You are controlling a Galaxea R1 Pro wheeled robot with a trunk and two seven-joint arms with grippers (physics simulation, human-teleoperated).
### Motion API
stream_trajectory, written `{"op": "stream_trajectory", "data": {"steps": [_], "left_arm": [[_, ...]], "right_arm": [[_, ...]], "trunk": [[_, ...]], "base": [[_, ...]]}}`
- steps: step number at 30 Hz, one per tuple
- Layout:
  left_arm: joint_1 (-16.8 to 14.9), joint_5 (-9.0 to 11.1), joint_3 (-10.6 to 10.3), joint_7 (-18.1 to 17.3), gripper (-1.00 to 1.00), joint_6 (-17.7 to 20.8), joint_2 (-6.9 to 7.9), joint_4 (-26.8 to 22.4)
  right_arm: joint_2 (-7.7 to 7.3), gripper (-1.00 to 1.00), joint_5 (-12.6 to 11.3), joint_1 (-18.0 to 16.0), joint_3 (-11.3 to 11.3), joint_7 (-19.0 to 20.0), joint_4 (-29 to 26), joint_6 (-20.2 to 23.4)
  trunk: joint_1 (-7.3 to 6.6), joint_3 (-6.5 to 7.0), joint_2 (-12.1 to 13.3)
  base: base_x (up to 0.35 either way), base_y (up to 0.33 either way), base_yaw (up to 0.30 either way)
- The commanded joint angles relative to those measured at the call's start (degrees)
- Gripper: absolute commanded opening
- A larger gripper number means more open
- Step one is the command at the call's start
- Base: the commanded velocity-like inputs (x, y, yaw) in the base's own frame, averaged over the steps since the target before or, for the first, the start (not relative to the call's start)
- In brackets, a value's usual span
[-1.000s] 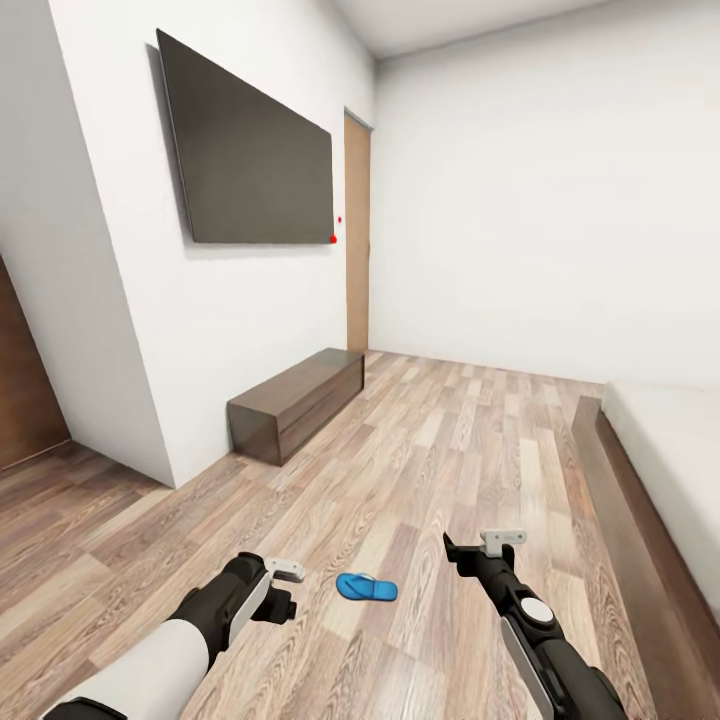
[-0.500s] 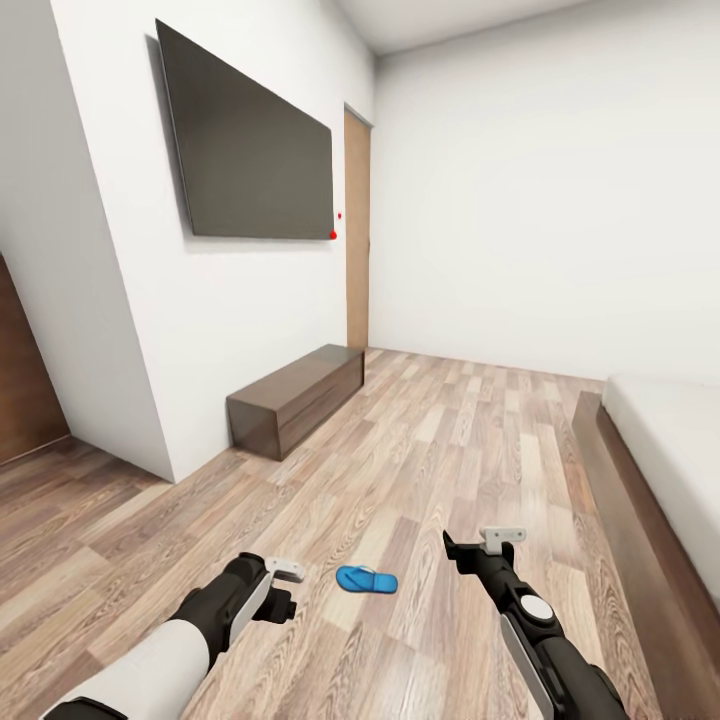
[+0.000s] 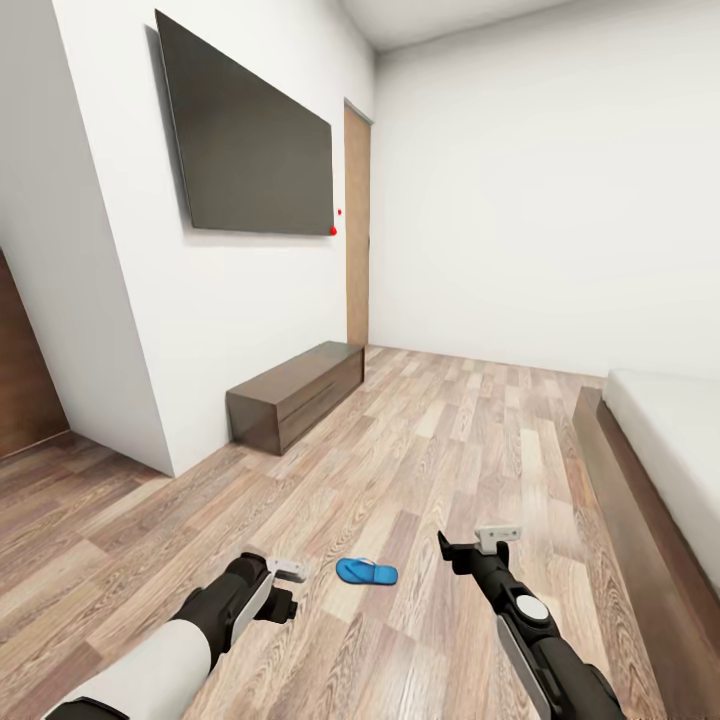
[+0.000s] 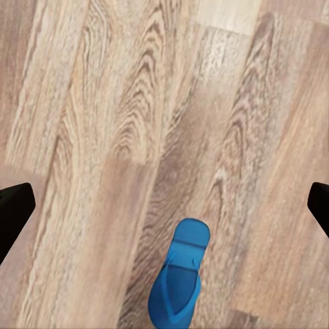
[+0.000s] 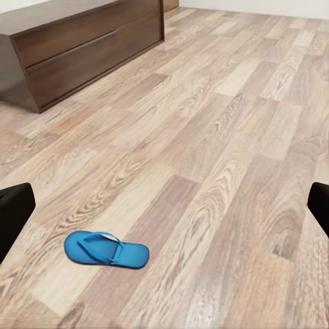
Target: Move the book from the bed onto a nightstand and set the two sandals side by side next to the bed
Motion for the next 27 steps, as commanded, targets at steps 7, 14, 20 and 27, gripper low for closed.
{"op": "stream_trajectory", "data": {"steps": [7, 14, 20, 27], "left_arm": [[0.0, 0.5, -0.4, 0.3, 1.00, 0.2, 0.17, -0.1], [0.0, 0.5, -0.4, 0.3, 1.00, 0.2, -0.04, -0.1], [0.0, 0.5, -2.1, 0.3, 1.00, 0.1, -0.16, -0.1], [0.0, 0.6, -3.3, 0.3, 1.00, -0.6, -0.13, -0.1]], "right_arm": [[-0.05, 1.00, -0.6, 0.0, 0.4, 0.1, -0.1, 0.1], [-0.05, 1.00, -0.6, 0.0, 0.4, 0.1, 0.0, 0.1], [-0.05, 1.00, -0.6, 0.0, 0.4, 0.1, 0.0, 0.1], [-0.05, 1.00, -0.6, 0.0, 0.3, 0.1, 0.2, 0.1]], "trunk": [[1.53, -1.32, -2.8], [3.07, -2.58, -5.7], [4.39, -3.66, -8.1], [5.92, -4.91, -10.9]], "base": [[0.000, 0.000, 0.000], [0.000, 0.000, 0.000], [0.000, 0.000, 0.000], [0.000, 0.000, -0.007]]}}
